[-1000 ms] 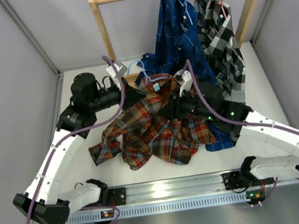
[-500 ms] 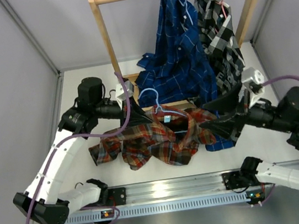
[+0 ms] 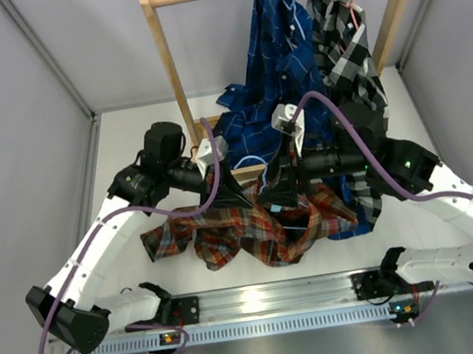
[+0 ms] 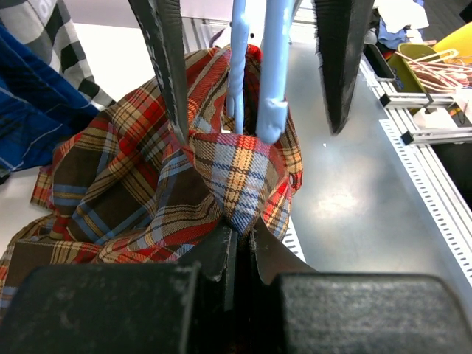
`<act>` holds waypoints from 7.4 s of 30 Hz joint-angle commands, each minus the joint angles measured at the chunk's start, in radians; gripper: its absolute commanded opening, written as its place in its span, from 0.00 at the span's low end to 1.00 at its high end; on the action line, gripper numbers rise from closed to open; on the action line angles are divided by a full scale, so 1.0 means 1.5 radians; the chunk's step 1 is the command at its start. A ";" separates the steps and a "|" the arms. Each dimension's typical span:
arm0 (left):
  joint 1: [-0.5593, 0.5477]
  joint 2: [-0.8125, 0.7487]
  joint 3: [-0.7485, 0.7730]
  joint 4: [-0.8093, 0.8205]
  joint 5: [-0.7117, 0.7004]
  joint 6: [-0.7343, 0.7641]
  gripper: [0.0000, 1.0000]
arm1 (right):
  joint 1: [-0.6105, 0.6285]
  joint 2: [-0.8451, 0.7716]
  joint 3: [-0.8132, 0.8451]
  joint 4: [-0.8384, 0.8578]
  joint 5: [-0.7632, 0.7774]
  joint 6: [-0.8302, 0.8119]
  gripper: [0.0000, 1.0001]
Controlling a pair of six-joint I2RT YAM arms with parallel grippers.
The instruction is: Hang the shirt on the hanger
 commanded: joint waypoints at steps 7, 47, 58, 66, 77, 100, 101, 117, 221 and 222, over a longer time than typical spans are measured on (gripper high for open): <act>-0.008 -0.009 0.006 0.020 0.047 0.029 0.00 | 0.004 0.002 0.011 0.104 -0.025 -0.012 0.46; -0.007 -0.317 -0.387 0.324 -1.152 -0.419 0.05 | 0.003 -0.104 0.055 0.089 0.288 0.003 0.00; 0.175 -0.170 -0.272 0.185 -1.235 -0.512 0.00 | 0.003 -0.177 0.035 0.089 0.339 -0.008 0.00; 0.188 -0.244 -0.264 0.256 -0.955 -0.444 0.12 | 0.003 -0.103 0.087 0.082 0.312 -0.018 0.00; 0.188 -0.248 -0.022 0.066 -0.930 -0.310 0.98 | 0.003 -0.071 0.123 0.083 0.308 -0.021 0.00; -0.072 -0.070 0.106 0.147 -0.199 0.093 0.95 | 0.003 -0.167 0.099 -0.016 0.085 -0.066 0.00; -0.077 -0.064 0.107 0.147 -0.195 0.093 0.90 | 0.003 -0.165 0.106 -0.021 0.078 -0.068 0.00; -0.077 -0.006 0.108 0.149 -0.071 0.056 0.55 | 0.003 -0.157 0.110 -0.023 0.053 -0.077 0.00; 0.056 -0.536 -0.365 0.128 -1.154 -0.264 0.98 | 0.003 0.139 0.145 0.215 0.691 0.118 0.00; 0.074 -0.530 -0.364 0.127 -1.141 -0.272 0.98 | 0.003 0.163 0.214 0.194 0.709 0.113 0.00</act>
